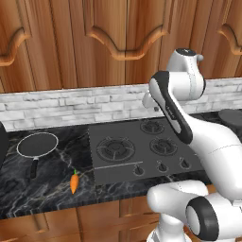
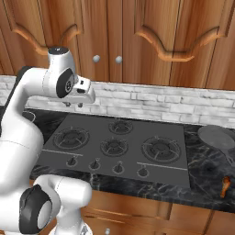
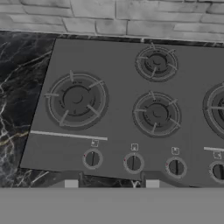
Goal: Place both pans onto different burners. Then place the carrot and the chicken drumstick on different pans.
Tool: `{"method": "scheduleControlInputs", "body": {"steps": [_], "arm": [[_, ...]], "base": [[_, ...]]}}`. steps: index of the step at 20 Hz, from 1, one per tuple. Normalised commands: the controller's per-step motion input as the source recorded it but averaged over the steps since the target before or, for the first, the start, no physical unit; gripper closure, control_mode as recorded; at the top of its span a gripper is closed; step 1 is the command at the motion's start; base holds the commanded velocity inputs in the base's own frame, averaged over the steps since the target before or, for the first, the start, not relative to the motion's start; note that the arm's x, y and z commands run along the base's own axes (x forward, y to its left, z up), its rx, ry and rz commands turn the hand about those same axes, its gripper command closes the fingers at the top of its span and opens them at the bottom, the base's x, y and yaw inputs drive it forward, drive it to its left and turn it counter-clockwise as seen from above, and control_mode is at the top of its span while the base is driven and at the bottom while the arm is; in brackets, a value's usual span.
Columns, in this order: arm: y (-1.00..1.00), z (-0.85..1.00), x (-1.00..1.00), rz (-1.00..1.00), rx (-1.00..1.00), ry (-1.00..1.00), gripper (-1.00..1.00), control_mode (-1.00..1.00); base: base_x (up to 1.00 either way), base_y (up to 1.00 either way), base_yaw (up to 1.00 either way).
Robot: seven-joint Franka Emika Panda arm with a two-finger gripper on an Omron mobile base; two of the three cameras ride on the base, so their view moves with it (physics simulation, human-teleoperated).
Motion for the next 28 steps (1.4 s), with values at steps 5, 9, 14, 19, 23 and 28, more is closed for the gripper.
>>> {"method": "scheduleControlInputs", "body": {"steps": [5, 9, 14, 19, 23, 28], "arm": [[0.09, 0.0, -0.03, 0.0, 0.0, 0.0, -1.0, -1.0], [0.8, -0.13, -0.18, -0.09, 0.0, 0.0, -1.0, -1.0], [1.0, -0.38, -0.57, -0.13, 0.05, 0.0, -1.0, -1.0], [0.98, -0.47, -0.6, -0.11, 0.21, 0.03, -1.0, -1.0], [0.93, -0.49, -0.2, -0.14, 0.14, 0.02, -1.0, -1.0], [0.79, -0.24, 0.23, -0.06, 0.02, -0.01, -1.0, -1.0]], "base": [[0.0, 0.0, 0.0], [0.0, 0.0, 0.0], [0.0, 0.0, 0.0], [0.0, 0.0, 0.0], [0.0, 0.0, 0.0], [0.0, 0.0, 0.0]]}}
